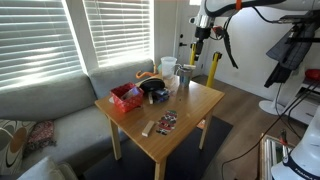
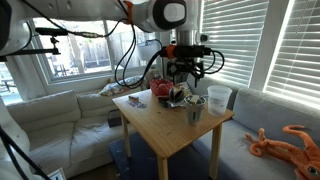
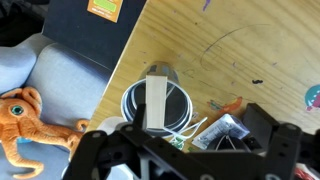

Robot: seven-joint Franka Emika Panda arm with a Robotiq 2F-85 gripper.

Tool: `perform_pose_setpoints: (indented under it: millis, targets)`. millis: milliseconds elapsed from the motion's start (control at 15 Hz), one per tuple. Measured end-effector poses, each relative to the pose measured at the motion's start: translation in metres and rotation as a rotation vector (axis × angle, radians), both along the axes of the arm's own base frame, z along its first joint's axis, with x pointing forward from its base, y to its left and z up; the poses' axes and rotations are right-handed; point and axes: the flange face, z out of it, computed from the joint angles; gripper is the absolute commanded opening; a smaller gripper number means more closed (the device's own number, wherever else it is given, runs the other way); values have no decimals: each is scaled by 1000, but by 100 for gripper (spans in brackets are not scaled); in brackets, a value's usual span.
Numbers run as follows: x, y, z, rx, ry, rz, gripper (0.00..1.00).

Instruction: Put the wooden chip on the silver cup inside the silver cup

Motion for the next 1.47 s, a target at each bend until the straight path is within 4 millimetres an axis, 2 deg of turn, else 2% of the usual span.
perform_pose_setpoints:
  millis: [400,600,1067,1267,1467]
  targets:
    - [4,-1,1,-2,1,1,100]
    - [9,-2,-7,-29,21,-19,100]
    - [67,10,-55,-93,84,-16,100]
    - [84,7,-65,-95,105,-18,100]
    - [89,-3,-66,-89,152,-35,100]
